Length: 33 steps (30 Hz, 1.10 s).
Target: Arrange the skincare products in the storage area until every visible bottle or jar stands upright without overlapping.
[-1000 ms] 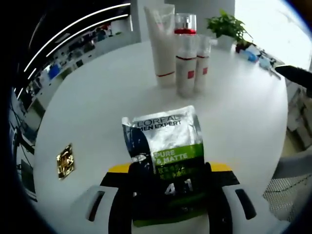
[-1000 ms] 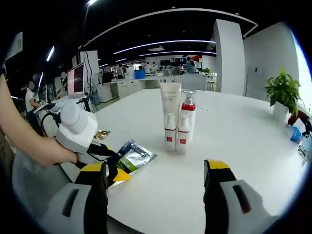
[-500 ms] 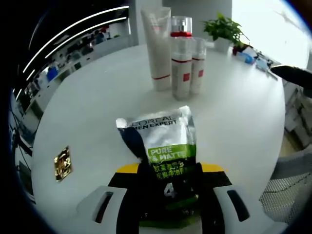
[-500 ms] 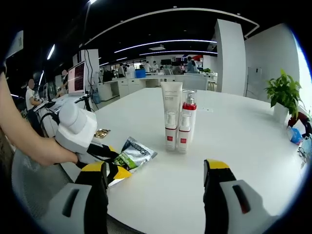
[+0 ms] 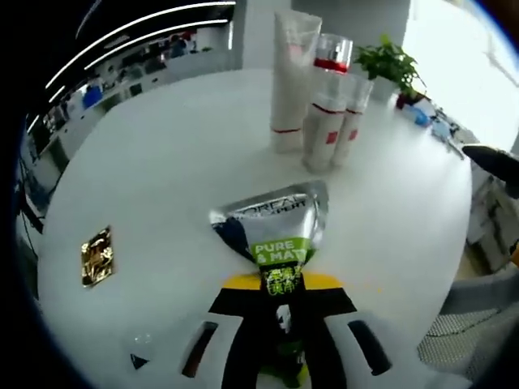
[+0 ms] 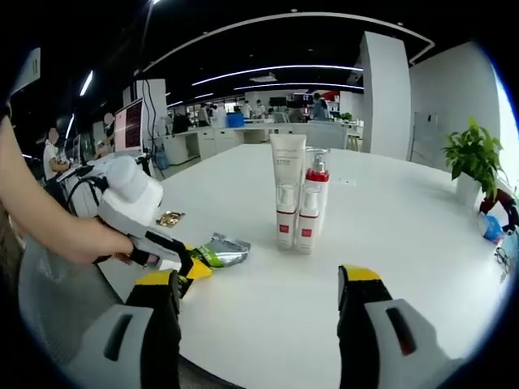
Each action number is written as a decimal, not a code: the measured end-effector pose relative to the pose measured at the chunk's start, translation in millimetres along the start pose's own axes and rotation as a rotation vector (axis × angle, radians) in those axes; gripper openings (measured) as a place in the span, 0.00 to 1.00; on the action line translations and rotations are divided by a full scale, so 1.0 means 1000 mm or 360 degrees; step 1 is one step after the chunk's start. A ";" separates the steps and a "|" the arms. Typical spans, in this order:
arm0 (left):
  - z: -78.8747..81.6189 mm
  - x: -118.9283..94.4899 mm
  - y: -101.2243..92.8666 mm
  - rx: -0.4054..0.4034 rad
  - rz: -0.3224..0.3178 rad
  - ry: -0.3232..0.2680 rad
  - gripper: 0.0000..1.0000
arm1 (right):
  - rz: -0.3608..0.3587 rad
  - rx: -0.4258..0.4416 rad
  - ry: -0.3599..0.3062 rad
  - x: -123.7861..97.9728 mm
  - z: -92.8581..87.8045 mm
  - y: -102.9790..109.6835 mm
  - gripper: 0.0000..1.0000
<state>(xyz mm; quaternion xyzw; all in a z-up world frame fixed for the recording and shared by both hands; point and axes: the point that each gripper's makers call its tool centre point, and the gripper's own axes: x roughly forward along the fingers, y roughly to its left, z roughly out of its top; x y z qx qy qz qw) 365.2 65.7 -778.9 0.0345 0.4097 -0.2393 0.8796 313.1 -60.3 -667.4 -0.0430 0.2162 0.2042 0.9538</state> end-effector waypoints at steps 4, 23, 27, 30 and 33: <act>-0.002 -0.004 -0.002 -0.0022 -0.0030 -0.0017 0.07 | 0.0015 0.0003 0.0008 0.001 -0.001 0.002 0.80; 0.026 -0.055 -0.039 0.0325 -0.0246 -0.0263 0.07 | 0.0230 0.0052 0.0004 -0.001 0.003 0.022 0.63; 0.034 -0.068 -0.045 0.0353 -0.0282 -0.0335 0.07 | 0.0313 0.0135 -0.0010 -0.004 0.008 0.030 0.55; 0.039 -0.079 -0.047 0.0373 -0.0291 -0.0384 0.07 | 0.0389 0.0190 -0.0022 -0.007 0.013 0.040 0.45; 0.044 -0.090 -0.048 0.0388 -0.0303 -0.0429 0.07 | 0.0438 0.0261 -0.0058 -0.008 0.022 0.051 0.41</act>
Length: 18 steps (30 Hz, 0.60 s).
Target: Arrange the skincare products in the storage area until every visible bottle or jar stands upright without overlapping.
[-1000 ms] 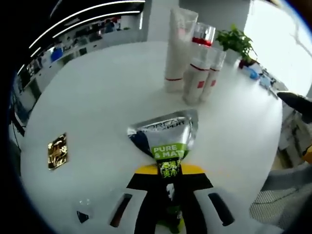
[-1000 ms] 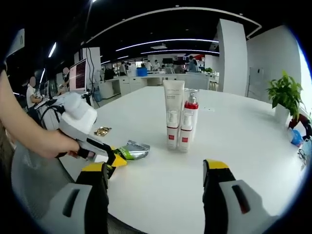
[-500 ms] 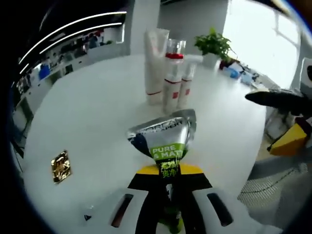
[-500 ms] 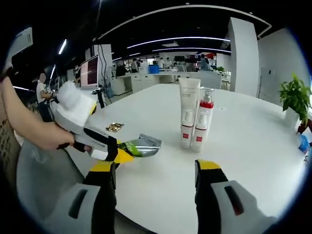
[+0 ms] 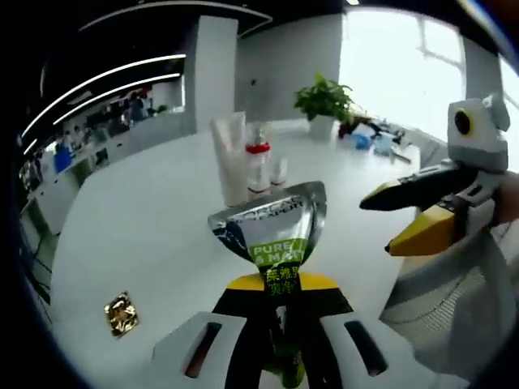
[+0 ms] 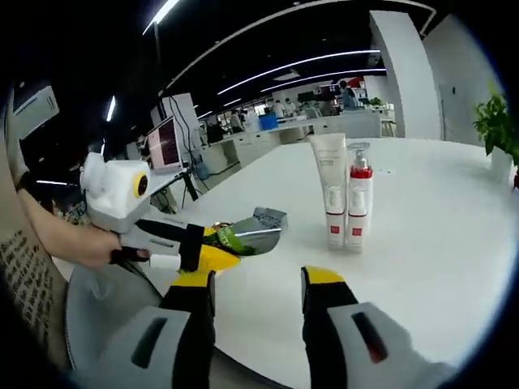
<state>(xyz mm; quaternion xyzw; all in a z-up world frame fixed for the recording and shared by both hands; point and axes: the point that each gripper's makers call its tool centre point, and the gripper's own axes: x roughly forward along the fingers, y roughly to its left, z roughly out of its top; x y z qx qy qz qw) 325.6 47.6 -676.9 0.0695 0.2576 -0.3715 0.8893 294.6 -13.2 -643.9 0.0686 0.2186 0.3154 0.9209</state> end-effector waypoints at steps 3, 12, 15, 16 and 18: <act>0.009 -0.009 0.000 0.0005 -0.0003 -0.0045 0.07 | 0.0030 0.0138 -0.0107 0.004 0.014 0.008 0.41; 0.029 -0.036 0.002 -0.0024 -0.0058 -0.0165 0.07 | 0.0161 0.0388 -0.0267 0.014 0.039 0.033 0.37; 0.033 -0.044 0.000 -0.0037 -0.0078 -0.0196 0.07 | 0.0187 0.0519 -0.0324 0.019 0.047 0.035 0.36; 0.033 -0.046 0.000 -0.0043 -0.0079 -0.0205 0.07 | 0.0190 0.0549 -0.0340 0.020 0.049 0.035 0.36; 0.034 -0.052 -0.002 -0.0062 -0.0088 -0.0214 0.07 | 0.0199 0.0640 -0.0389 0.022 0.055 0.034 0.34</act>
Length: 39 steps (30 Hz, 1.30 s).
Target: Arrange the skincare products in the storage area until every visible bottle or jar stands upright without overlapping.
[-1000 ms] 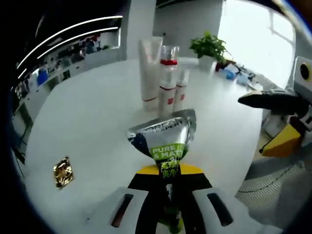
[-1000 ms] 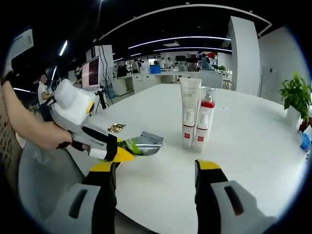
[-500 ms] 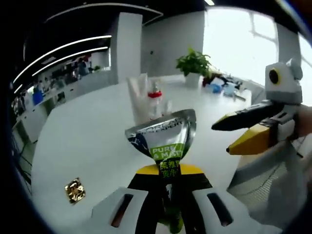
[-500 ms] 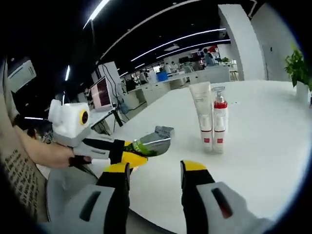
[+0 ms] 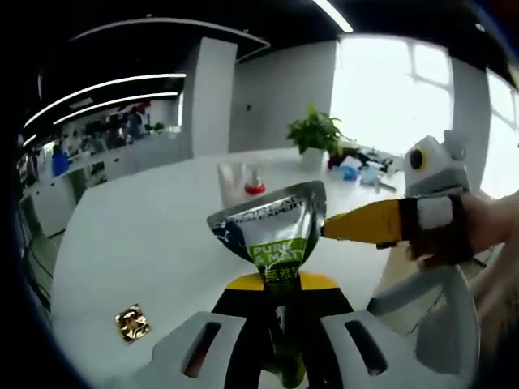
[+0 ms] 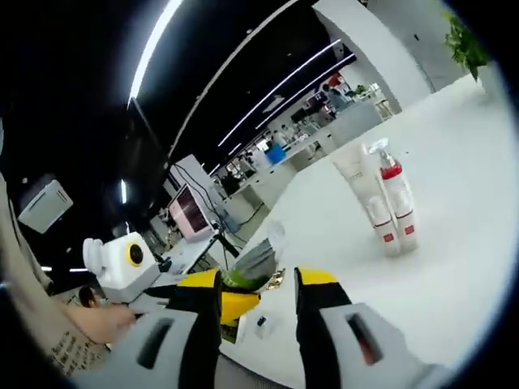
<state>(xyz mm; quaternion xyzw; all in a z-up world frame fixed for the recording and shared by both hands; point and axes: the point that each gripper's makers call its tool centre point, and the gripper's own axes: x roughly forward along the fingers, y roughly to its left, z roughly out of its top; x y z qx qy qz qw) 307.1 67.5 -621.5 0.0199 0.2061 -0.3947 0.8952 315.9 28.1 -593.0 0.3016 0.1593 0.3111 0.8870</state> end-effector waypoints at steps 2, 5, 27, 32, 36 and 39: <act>0.001 -0.003 -0.001 -0.0007 0.0004 -0.0011 0.07 | -0.0010 0.0070 -0.0044 0.002 0.005 -0.001 0.34; 0.004 -0.008 -0.002 -0.0024 0.0007 -0.0029 0.07 | -0.0012 0.0099 -0.0084 0.004 0.009 0.000 0.32; 0.021 -0.013 -0.018 -0.0037 -0.0091 -0.0077 0.45 | 0.0192 0.0358 -0.0136 -0.002 0.031 0.022 0.01; 0.024 -0.020 -0.017 -0.0078 -0.0109 -0.0098 0.56 | 0.0224 0.0347 -0.0112 -0.006 0.035 0.022 0.01; 0.025 -0.027 -0.005 -0.0152 -0.0101 -0.0122 0.60 | 0.0291 0.0378 -0.0086 -0.011 0.039 0.025 0.01; 0.029 -0.032 -0.001 -0.0146 -0.0168 -0.0134 0.70 | 0.0392 0.0381 -0.0051 -0.015 0.043 0.034 0.01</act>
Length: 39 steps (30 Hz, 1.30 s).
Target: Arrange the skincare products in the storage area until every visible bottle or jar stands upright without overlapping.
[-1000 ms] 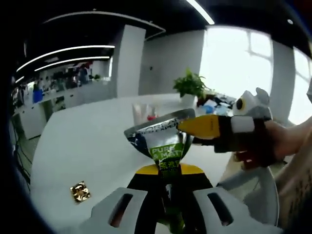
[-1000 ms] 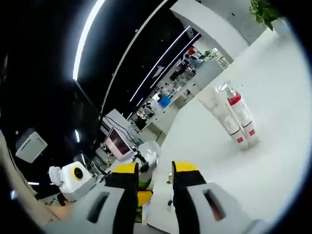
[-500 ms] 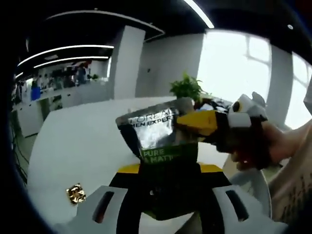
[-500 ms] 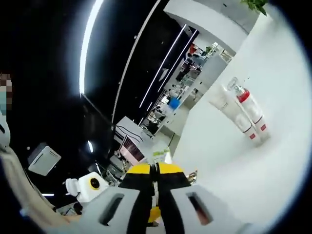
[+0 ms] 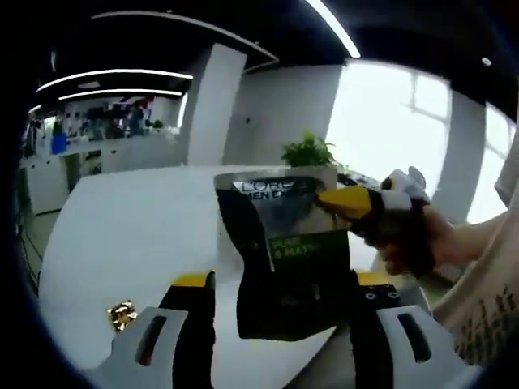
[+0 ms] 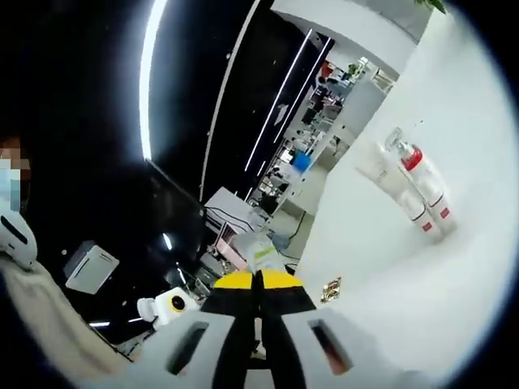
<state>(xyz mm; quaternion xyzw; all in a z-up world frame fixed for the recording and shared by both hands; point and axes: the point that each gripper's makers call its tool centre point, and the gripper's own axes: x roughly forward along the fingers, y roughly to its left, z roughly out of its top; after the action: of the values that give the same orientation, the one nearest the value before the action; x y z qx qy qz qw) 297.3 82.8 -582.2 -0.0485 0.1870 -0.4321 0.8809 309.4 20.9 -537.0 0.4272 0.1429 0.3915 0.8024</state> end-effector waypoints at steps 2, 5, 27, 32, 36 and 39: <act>0.001 -0.001 -0.003 0.0011 -0.0065 0.0021 0.77 | 0.0044 -0.0001 0.0029 0.000 0.001 0.006 0.01; 0.003 -0.004 -0.013 -0.0134 -0.0256 0.0043 0.78 | 0.0174 0.0044 0.0050 0.000 0.005 0.023 0.01; 0.044 -0.026 -0.044 -0.0718 -0.0732 -0.0224 0.00 | 0.0160 -0.0077 0.0060 0.003 0.037 0.023 0.01; 0.064 -0.029 -0.050 -0.0851 -0.0793 -0.0390 0.00 | 0.0072 -0.0303 -0.0075 0.006 0.038 0.014 0.10; 0.083 -0.034 -0.046 -0.0964 -0.0816 -0.0540 0.00 | 0.0188 -0.0080 -0.0041 0.006 0.018 0.024 0.29; 0.090 -0.036 -0.042 -0.0991 -0.0814 -0.0589 0.00 | 0.0209 -0.0036 -0.0024 0.006 0.004 0.027 0.36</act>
<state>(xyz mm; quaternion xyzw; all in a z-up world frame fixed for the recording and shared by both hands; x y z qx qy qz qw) 279.5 78.3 -478.0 -0.4329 0.1293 -0.5432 0.7077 302.1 31.8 -512.4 0.4295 0.1042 0.4417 0.7807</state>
